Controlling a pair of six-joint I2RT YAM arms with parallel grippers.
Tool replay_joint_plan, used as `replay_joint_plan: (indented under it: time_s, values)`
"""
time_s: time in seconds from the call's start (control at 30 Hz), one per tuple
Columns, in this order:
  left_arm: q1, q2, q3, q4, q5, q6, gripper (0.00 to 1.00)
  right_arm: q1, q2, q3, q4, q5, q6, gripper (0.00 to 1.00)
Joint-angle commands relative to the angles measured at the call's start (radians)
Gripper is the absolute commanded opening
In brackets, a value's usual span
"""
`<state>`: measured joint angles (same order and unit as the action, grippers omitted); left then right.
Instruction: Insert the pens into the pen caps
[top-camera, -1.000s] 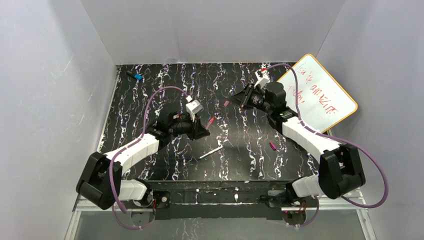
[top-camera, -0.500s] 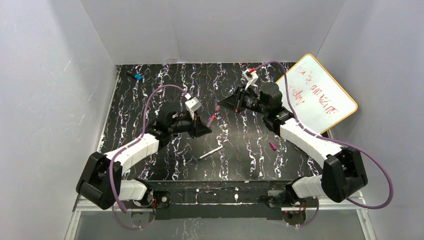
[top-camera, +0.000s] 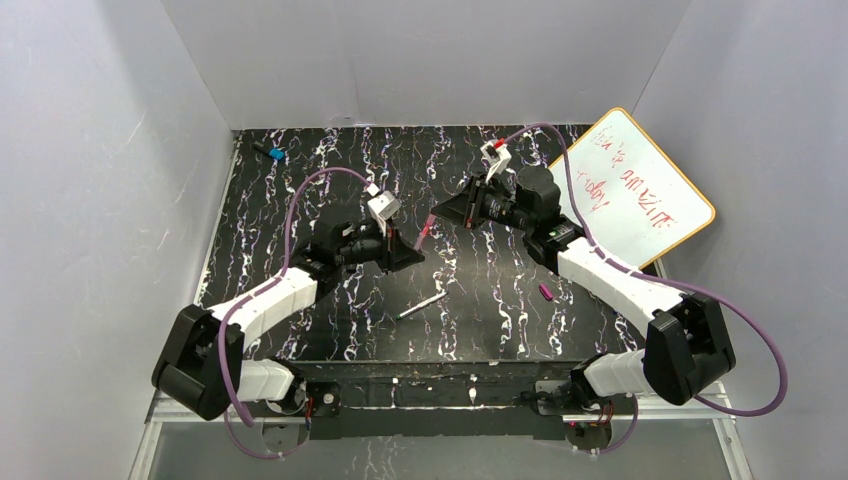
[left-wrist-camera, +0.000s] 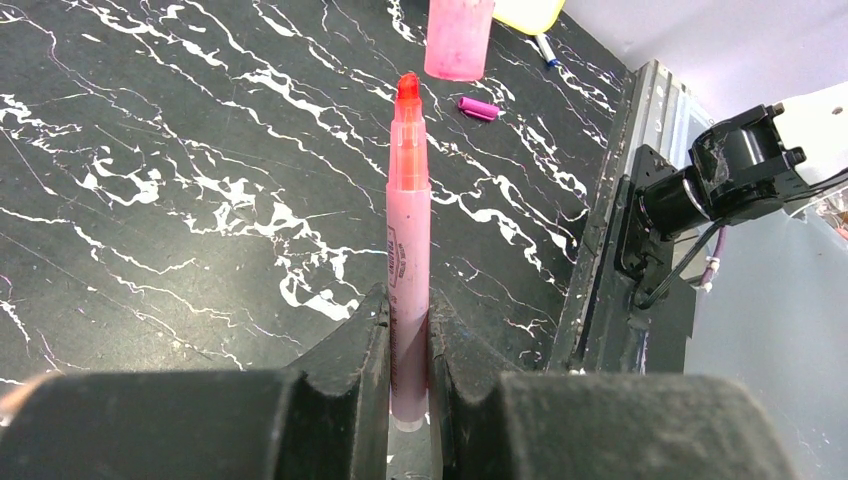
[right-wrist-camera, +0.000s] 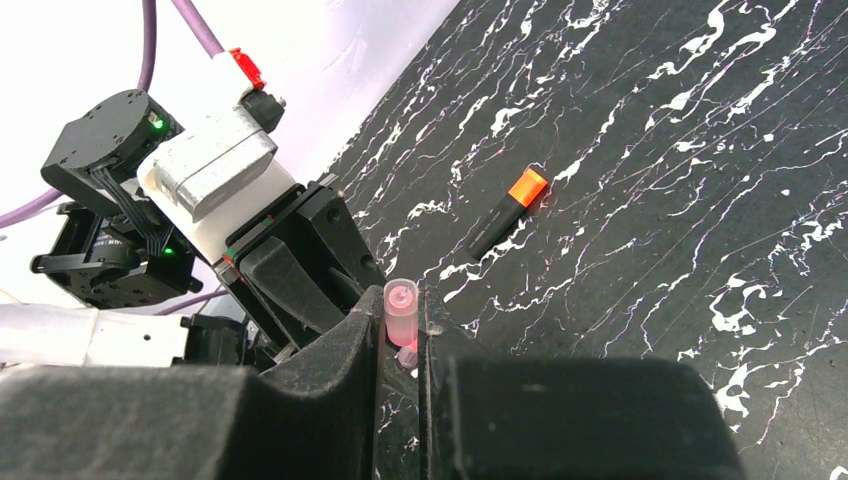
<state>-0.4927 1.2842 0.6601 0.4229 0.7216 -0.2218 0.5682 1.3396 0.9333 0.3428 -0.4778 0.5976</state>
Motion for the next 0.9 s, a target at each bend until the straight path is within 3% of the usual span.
replay_joint_plan:
  time_s: [0.0,0.87]
  values:
    - [0.006,-0.048,-0.017,0.033,0.026,-0.007,0.0,0.006,0.01,0.019,0.035,0.008,-0.012,0.01]
    - [0.056,-0.057,-0.02,0.084,0.036,-0.04,0.0,0.053,0.038,0.01,0.034,0.004,0.001,0.01]
